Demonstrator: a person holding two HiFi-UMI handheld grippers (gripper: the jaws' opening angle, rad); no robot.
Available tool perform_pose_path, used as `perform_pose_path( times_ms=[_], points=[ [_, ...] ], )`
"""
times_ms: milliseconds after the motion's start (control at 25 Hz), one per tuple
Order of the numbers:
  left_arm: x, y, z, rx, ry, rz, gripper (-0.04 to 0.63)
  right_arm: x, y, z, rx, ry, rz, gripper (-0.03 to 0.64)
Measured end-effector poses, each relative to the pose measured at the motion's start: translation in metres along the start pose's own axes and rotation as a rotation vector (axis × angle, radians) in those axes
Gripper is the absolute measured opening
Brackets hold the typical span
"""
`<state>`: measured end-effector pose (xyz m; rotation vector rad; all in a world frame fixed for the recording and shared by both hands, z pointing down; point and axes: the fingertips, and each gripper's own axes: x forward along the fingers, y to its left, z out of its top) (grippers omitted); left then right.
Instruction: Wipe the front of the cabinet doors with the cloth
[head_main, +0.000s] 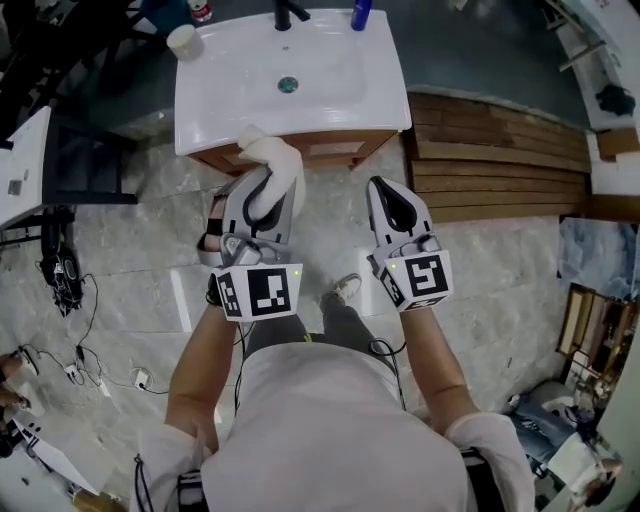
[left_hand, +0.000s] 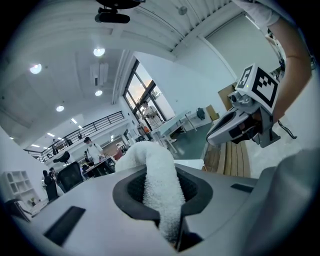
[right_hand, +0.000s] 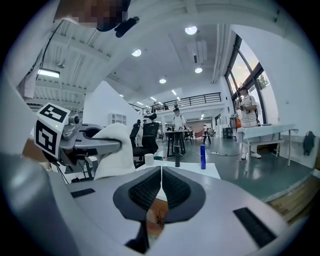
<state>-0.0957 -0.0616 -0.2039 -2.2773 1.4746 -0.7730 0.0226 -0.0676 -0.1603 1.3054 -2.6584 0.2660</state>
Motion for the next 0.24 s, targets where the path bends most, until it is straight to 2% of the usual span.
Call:
perform_pose_path(
  times_ms=[240],
  points=[
    [-0.0034,0.0105,0.0013,0.0,0.005,0.017,0.072,-0.0037,-0.0037,0.0113,-0.012,-0.01,-0.017,0.037]
  ],
)
